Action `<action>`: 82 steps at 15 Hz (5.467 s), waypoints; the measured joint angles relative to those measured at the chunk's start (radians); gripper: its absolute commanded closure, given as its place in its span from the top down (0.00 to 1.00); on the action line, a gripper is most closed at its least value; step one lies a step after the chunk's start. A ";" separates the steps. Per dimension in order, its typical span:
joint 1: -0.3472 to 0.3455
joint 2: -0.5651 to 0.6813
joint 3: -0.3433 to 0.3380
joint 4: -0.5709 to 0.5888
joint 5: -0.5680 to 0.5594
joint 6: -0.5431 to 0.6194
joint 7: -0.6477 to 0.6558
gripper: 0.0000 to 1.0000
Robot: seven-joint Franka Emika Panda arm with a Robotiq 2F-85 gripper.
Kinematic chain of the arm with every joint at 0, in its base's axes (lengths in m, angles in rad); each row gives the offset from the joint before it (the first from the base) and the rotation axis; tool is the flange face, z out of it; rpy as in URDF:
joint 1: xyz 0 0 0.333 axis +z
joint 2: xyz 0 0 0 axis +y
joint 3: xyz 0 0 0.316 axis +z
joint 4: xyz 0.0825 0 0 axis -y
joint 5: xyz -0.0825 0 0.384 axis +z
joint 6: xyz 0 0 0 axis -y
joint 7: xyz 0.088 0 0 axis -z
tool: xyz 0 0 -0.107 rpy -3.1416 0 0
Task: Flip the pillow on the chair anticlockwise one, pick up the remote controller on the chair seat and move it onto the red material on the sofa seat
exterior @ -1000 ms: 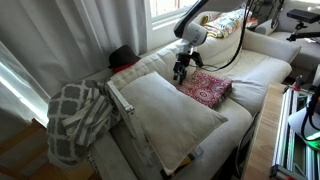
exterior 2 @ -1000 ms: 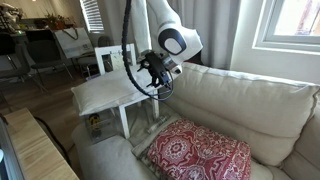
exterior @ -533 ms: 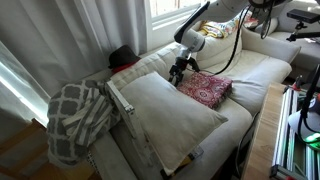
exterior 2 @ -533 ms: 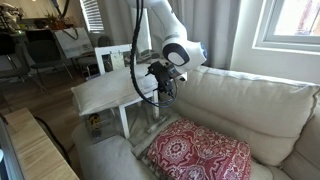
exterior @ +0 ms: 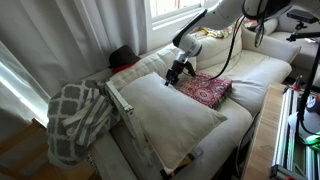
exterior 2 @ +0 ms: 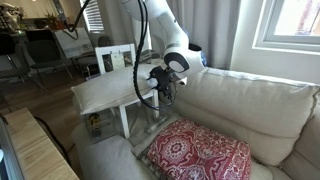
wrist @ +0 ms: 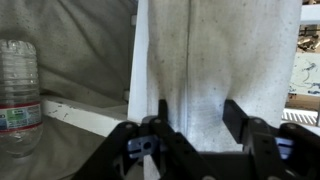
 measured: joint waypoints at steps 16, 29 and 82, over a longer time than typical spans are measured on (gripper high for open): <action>0.133 -0.343 0.028 -0.283 0.126 0.168 0.372 0.11; 0.164 -0.399 0.006 -0.314 0.126 0.167 0.363 0.03; 0.530 -0.676 0.010 -0.374 -0.246 0.583 1.372 0.03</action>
